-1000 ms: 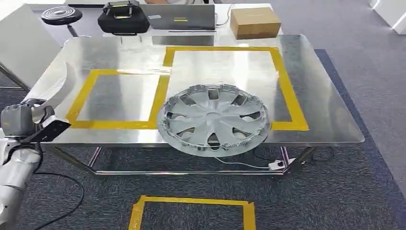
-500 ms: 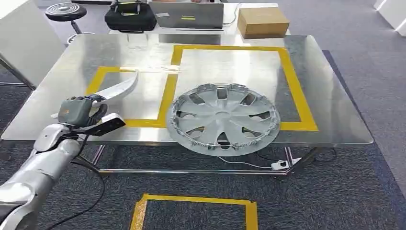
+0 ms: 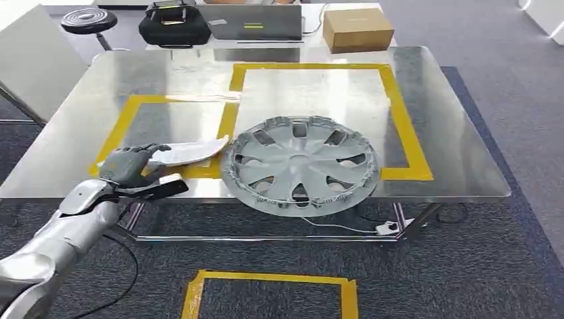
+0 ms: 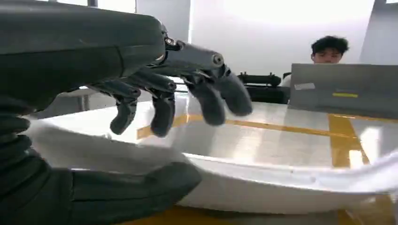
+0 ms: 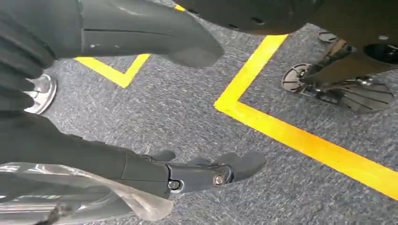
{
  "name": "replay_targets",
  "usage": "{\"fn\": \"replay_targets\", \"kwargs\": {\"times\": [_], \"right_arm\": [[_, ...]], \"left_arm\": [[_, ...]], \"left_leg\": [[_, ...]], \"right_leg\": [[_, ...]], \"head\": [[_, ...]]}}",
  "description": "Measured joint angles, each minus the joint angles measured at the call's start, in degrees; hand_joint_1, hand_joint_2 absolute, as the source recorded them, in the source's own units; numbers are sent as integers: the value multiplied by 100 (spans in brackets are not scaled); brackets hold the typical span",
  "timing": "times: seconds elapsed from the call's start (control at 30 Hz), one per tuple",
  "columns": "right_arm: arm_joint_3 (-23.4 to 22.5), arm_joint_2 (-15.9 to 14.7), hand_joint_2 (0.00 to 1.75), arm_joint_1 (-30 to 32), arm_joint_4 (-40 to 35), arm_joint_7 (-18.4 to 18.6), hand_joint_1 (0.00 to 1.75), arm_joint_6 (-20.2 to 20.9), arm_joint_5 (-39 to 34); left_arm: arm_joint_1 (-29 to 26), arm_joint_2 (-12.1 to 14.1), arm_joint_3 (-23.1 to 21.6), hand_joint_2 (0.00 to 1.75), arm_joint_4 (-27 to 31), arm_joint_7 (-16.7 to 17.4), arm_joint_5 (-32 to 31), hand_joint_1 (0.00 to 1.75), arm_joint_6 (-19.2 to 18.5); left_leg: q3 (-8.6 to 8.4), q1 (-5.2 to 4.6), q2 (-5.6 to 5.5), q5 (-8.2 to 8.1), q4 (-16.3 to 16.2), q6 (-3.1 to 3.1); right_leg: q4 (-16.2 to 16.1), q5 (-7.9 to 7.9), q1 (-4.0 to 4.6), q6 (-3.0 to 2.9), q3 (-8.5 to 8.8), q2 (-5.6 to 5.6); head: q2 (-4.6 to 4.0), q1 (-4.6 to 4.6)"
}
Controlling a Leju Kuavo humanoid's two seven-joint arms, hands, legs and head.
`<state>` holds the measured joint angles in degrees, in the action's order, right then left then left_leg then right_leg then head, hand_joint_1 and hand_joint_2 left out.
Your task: Take the parts from the cabinet and place them on the table.
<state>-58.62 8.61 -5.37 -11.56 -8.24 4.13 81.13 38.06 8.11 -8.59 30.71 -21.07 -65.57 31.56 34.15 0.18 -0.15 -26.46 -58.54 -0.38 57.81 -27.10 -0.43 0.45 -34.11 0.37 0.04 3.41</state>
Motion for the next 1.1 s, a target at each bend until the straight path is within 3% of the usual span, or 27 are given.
{"fn": "replay_targets", "kwargs": {"times": [0.03,0.07,0.13,0.17,0.2,0.27,0.3,0.33,0.37,0.4,0.47,0.5,0.6,0.67,0.7,0.77,0.8,0.83,0.87,0.9,0.93,0.97,1.0,1.1], "right_arm": [[0,0,0,-1,0,-2,0,0,-4],[0,0,0,9,0,0,0,0,-9],[0,0,0,10,0,-2,0,-2,-11],[0,-11,0,11,0,-2,0,-7,-11],[0,-11,0,11,0,-2,0,-7,-13],[0,-11,0,18,0,0,0,-13,-20],[0,-11,0,26,2,-2,0,-9,-24],[0,-11,0,43,2,0,0,-15,-37],[0,-11,0,49,2,2,0,-24,-53],[-2,-11,0,47,2,4,0,-39,-72],[-4,-13,0,35,0,4,0,-68,-94],[-7,-11,0,23,0,4,0,-70,-101],[-13,-11,0,41,0,9,0,-94,-122],[-24,-2,0,46,2,15,0,-103,-159],[-26,-2,0,45,2,13,0,-111,-190],[-35,-2,0,53,0,15,0,-136,-221],[-53,-2,0,54,0,15,0,-157,-238],[-68,-2,0,60,0,17,0,-173,-251],[-70,-2,0,66,0,17,0,-175,-258],[-74,-2,0,71,0,20,0,-175,-269],[-81,-2,0,72,0,20,0,-177,-273],[-85,4,0,71,2,18,0,-181,-280],[-96,31,0,68,4,31,0,-190,-291],[-164,33,0,81,2,61,0,-234,-337]], "left_arm": [[8,0,-4,175,-11,-13,35,0,9],[-4,0,-9,0,-22,-46,110,0,35],[-17,0,-9,0,-28,-101,212,0,156],[-17,-13,-9,0,-28,-107,262,0,295],[-16,-39,-2,0,-26,-114,304,0,418],[-76,-92,44,0,-26,-200,504,0,555],[-116,-107,81,0,-20,-295,674,0,564],[-168,-164,138,0,5,-425,906,0,564],[-237,-246,221,0,75,-608,1243,0,559],[-307,-327,338,0,200,-792,1617,0,544],[-411,-519,514,0,538,-1021,2246,0,485],[-458,-599,575,0,733,-1054,2473,0,435],[-675,-842,695,0,1363,-1084,3065,0,244],[-924,-1040,728,0,1954,-1162,3655,0,-15],[-1076,-1143,726,0,2279,-1191,3902,0,-101],[-1403,-1328,700,0,2956,-1233,4335,0,-179],[-1587,-1399,678,0,3230,-1266,4543,0,-179],[-1800,-1493,634,0,3559,-1305,4703,0,-179],[-1941,-1541,603,0,3789,-1316,4754,0,-177],[-2034,-1576,586,0,3975,-1318,4769,0,-177],[-2106,-1620,557,0,4197,-1318,4800,0,-177],[-2138,-1635,544,0,4349,-1329,4879,0,-177],[-2194,-1655,542,0,4508,-1382,5015,0,-177],[-2547,-1735,503,0,5131,-1543,5440,0,-166]], "left_leg": [[15,-1,-8,-1,16,22],[25,-11,-15,-4,21,41],[-2,15,-18,28,75,124],[-24,35,-11,48,97,152],[-27,39,-11,49,98,183],[-22,33,-7,49,97,206],[-21,28,-5,44,93,213],[-23,28,-7,44,91,213],[-26,28,-11,42,87,214],[-26,30,-22,37,79,212],[-27,39,-41,5,35,170],[-3,-8,-52,-18,8,134],[-8,1,-56,-2,22,75],[6,4,-37,-85,-35,16],[83,4,-29,-248,-237,-6],[474,19,-29,-712,-1141,-38],[669,19,-29,-876,-1576,-43],[790,19,-29,-909,-1822,-38],[756,18,-29,-794,-1741,-24],[635,17,-29,-593,-1461,-1],[375,12,-29,-281,-895,43],[163,-4,-28,-72,-446,90],[6,-35,-15,-35,-104,157],[-35,-69,-19,-78,-5,167]], "right_leg": [[4,12,-8,30,-23,4],[-6,13,-15,59,-19,-2],[-27,10,-11,131,1,-10],[41,-69,-21,151,-57,0],[284,-246,-19,170,-170,-9],[1269,-686,-28,196,-630,-13],[1643,-798,-27,208,-814,-15],[1780,-787,-28,216,-891,-15],[1646,-635,-27,218,-835,-15],[1263,-398,-29,213,-657,-17],[203,55,-35,190,-133,-30],[52,-61,-14,182,-8,-27],[43,-49,-6,93,-1,-6],[5,-13,-56,20,19,-14],[5,-17,-58,-16,22,-11],[7,-28,-56,-37,23,-10],[8,-32,-54,-43,24,-6],[10,-37,-52,-47,28,3],[12,-42,-50,-47,37,7],[12,-48,-44,-43,45,8],[12,-54,-34,-34,63,7],[12,-58,-30,-29,76,4],[9,-64,-28,-19,74,-2],[8,-67,-34,85,54,-2]], "head": [[0,-9],[0,-7],[0,-7],[0,-11],[0,-42],[0,-55],[0,-57],[0,-61],[0,-57],[0,-63],[0,-63],[0,-66],[0,-66],[0,-61],[0,-39],[0,-50],[0,-46],[0,-48],[0,-44],[0,-46],[0,-48],[0,-48],[0,-55],[0,-48]]}}
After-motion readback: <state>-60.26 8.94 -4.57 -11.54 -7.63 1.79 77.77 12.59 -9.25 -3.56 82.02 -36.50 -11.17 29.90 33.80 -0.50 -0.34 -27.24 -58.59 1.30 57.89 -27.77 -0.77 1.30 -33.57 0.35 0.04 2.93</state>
